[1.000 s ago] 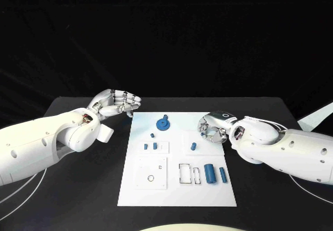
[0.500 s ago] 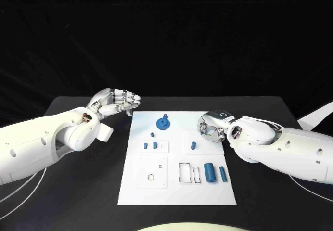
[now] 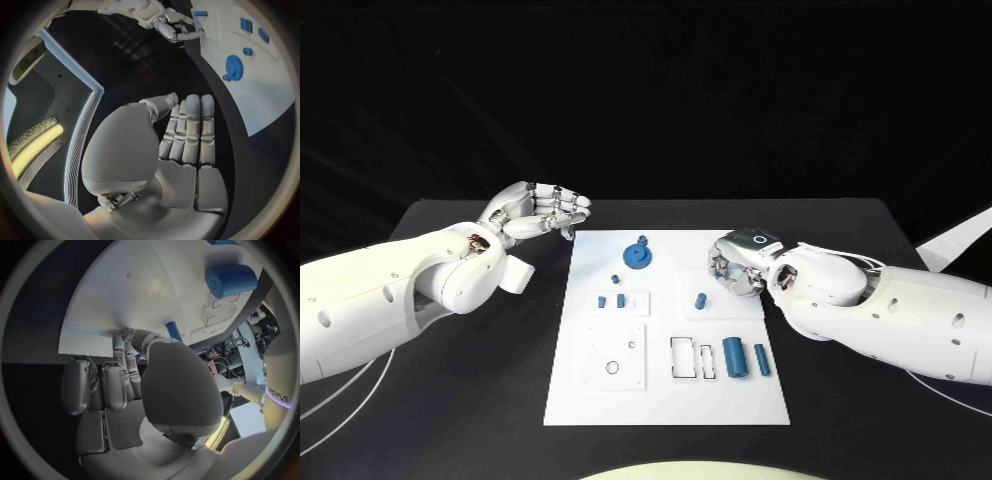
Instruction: Assemble the parts on the task board
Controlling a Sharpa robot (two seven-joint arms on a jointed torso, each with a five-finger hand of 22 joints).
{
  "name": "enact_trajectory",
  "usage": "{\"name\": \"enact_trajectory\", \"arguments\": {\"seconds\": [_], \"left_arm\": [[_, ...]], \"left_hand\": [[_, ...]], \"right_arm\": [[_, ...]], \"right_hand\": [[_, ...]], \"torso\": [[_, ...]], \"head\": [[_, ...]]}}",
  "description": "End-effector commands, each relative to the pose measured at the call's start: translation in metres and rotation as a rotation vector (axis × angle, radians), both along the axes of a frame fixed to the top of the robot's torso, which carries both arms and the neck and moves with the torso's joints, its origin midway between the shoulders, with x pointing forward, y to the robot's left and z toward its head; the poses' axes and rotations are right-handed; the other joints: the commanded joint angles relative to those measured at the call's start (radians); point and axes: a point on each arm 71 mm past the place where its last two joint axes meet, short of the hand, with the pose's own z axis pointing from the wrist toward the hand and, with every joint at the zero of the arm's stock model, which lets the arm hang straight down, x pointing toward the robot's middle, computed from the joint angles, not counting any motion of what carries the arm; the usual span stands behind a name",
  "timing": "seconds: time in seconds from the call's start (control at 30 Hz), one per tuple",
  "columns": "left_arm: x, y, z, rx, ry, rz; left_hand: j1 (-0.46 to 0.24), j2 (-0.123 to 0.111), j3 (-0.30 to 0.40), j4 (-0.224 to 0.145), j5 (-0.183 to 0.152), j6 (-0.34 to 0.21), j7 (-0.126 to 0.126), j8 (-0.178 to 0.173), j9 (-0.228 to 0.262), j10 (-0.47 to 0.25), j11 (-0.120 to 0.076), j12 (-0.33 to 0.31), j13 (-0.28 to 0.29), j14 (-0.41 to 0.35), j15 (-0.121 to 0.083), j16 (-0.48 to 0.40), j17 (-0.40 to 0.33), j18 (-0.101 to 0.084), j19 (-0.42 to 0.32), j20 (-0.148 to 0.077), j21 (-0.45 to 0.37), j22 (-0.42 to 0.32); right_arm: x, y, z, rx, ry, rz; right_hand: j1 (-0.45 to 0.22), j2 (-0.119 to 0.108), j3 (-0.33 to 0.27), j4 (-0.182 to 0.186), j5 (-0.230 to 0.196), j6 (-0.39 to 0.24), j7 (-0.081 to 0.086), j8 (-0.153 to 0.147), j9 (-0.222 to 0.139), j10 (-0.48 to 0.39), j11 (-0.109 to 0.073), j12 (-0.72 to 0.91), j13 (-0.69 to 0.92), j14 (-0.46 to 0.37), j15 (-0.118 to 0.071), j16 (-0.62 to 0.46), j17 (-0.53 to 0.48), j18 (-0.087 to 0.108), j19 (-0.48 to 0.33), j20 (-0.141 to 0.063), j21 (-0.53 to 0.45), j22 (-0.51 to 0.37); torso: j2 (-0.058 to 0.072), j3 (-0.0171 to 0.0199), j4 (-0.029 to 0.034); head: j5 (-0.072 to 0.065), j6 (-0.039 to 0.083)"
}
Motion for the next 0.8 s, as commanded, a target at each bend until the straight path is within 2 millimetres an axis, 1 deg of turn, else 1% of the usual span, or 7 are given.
{"name": "enact_trajectory", "arguments": {"seconds": [0.03, 0.2, 0.43, 0.57, 0.67, 0.73, 0.8], "left_arm": [[0.0, -0.002, 0.002, -0.004, -0.023, -0.009], [-0.001, -0.002, 0.002, -0.004, -0.023, -0.01], [0.0, -0.002, 0.002, -0.004, -0.024, -0.011], [0.0, -0.002, 0.002, -0.004, -0.021, -0.014], [0.0, -0.002, 0.002, -0.004, -0.014, -0.022], [0.0, -0.003, 0.001, -0.004, -0.012, -0.026], [0.0, -0.003, 0.001, -0.005, -0.01, -0.029]], "left_hand": [[0.002, 0.006, -0.002, -0.005, 0.004, -0.001, 0.006, -0.005, 0.001, -0.001, 0.004, 0.001, -0.001, -0.002, -0.003, -0.004, -0.001, 0.015, -0.004, -0.002, -0.002, 0.001], [0.003, 0.006, -0.003, -0.006, 0.004, -0.003, 0.006, -0.007, 0.0, -0.003, 0.005, 0.0, -0.002, 0.0, -0.003, -0.005, -0.002, 0.015, -0.004, -0.002, -0.002, 0.002], [0.002, 0.006, -0.003, -0.007, 0.004, -0.004, 0.007, -0.008, 0.0, -0.005, 0.005, 0.0, -0.002, 0.0, -0.003, -0.006, -0.003, 0.015, -0.004, -0.002, -0.001, 0.002], [0.002, 0.007, -0.004, -0.007, 0.005, -0.004, 0.007, -0.009, 0.0, -0.006, 0.005, -0.001, -0.002, 0.001, -0.002, -0.007, -0.003, 0.015, -0.004, -0.002, -0.001, 0.002], [-0.003, 0.014, -0.011, -0.008, 0.005, -0.005, 0.007, -0.012, 0.0, -0.008, 0.005, 0.001, -0.003, 0.032, -0.003, 0.01, 0.001, 0.015, 0.01, -0.001, 0.008, 0.005], [-0.003, 0.014, -0.011, -0.008, 0.005, -0.005, 0.007, -0.012, 0.0, -0.008, 0.005, 0.002, -0.003, 0.032, -0.003, 0.01, 0.001, 0.015, 0.01, -0.001, 0.008, 0.005], [-0.003, 0.014, -0.011, -0.008, 0.005, -0.005, 0.007, -0.012, 0.0, -0.008, 0.005, 0.002, -0.003, 0.032, -0.003, 0.01, 0.001, 0.015, 0.01, -0.001, 0.008, 0.005]], "right_arm": [[-0.005, -0.002, -0.012, -0.036, 0.024, -0.009], [-0.005, -0.001, -0.009, -0.004, -0.006, -0.009], [-0.006, -0.001, -0.003, 0.041, -0.042, -0.007], [-0.007, 0.0, 0.001, 0.073, -0.053, 0.0], [-0.007, 0.0, 0.004, 0.091, -0.056, 0.003], [-0.007, 0.0, 0.007, 0.1, -0.057, 0.003], [-0.007, 0.0, 0.009, 0.108, -0.059, 0.003]], "right_hand": [[0.005, 0.016, 0.002, -0.009, 0.006, 0.009, 0.001, 0.001, 0.001, 0.032, -0.026, -0.005, 0.0, 0.04, -0.006, -0.004, -0.001, -0.015, 0.006, -0.005, 0.003, 0.194], [0.001, 0.016, 0.007, -0.017, 0.007, 0.013, 0.0, 0.001, 0.002, 0.039, -0.027, -0.008, 0.0, 0.04, -0.007, -0.004, -0.002, -0.016, 0.009, -0.006, 0.01, 0.196], [-0.001, 0.015, 0.01, -0.021, 0.008, 0.015, -0.001, 0.001, 0.002, 0.042, -0.028, -0.01, 0.0, 0.04, -0.008, -0.005, -0.004, -0.017, 0.01, -0.007, 0.014, 0.196], [-0.003, 0.015, 0.011, -0.023, 0.009, 0.016, -0.001, 0.001, 0.003, 0.044, -0.028, -0.011, 0.0, 0.04, -0.008, -0.005, -0.003, -0.017, 0.01, -0.007, 0.014, 0.196], [-0.004, 0.015, 0.012, -0.023, 0.009, 0.017, -0.001, 0.001, 0.003, 0.045, -0.028, -0.012, 0.0, 0.04, -0.008, -0.005, -0.003, -0.016, 0.009, -0.008, 0.012, 0.196], [-0.004, 0.015, 0.012, -0.023, 0.009, 0.017, -0.001, 0.001, 0.003, 0.045, -0.028, -0.012, 0.0, 0.04, -0.008, -0.005, -0.003, -0.016, 0.009, -0.008, 0.012, 0.196], [-0.004, 0.015, 0.012, -0.023, 0.009, 0.017, -0.001, 0.001, 0.003, 0.045, -0.028, -0.012, 0.0, 0.04, -0.008, -0.005, -0.003, -0.016, 0.009, -0.008, 0.012, 0.196]], "torso": [[0.0, -0.0004, 0.0006], [0.0, -0.0002, 0.0006], [0.0, -0.001, 0.0003], [-0.001, -0.0001, -0.0002], [0.0, 0.0004, -0.0004], [0.0, 0.0004, -0.0004], [0.0, 0.0004, -0.0003]], "head": [[0.0, 0.0], [0.001, 0.001], [0.002, 0.003], [0.004, 0.004], [0.006, 0.005], [0.006, 0.005], [0.003, 0.008]]}}
